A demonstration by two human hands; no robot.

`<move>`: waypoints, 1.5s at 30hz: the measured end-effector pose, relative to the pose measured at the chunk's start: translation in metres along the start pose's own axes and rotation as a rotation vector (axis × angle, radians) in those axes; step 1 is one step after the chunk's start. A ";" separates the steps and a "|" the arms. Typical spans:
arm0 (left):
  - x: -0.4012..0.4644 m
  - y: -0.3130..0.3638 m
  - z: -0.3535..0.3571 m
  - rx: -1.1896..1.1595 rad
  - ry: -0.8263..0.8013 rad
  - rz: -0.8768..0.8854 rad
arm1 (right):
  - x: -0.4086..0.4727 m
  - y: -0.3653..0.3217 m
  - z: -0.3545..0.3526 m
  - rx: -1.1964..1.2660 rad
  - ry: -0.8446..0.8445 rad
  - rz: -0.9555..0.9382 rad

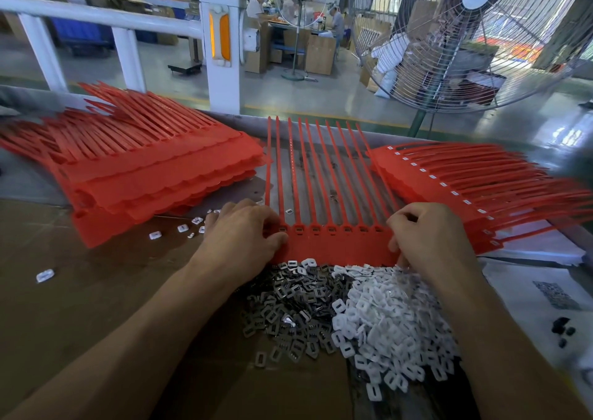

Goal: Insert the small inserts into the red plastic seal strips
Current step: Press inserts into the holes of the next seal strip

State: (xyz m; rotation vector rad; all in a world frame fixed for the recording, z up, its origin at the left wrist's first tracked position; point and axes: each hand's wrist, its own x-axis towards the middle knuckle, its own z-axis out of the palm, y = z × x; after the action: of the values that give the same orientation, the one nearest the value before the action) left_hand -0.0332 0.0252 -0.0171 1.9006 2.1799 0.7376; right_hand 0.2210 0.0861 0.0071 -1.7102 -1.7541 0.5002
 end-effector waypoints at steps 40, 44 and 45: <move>0.001 -0.002 0.003 0.015 0.020 0.009 | -0.036 -0.031 0.035 -0.066 -0.470 -0.494; 0.001 -0.003 0.003 0.011 0.012 0.009 | -0.037 -0.031 0.034 -0.073 -0.472 -0.520; 0.001 -0.003 0.003 0.009 0.012 0.009 | -0.037 -0.031 0.034 -0.062 -0.474 -0.517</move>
State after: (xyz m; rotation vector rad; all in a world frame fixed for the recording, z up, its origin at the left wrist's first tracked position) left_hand -0.0348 0.0271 -0.0204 1.9165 2.1863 0.7438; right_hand 0.1739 0.0520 -0.0032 -1.1540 -2.4674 0.6503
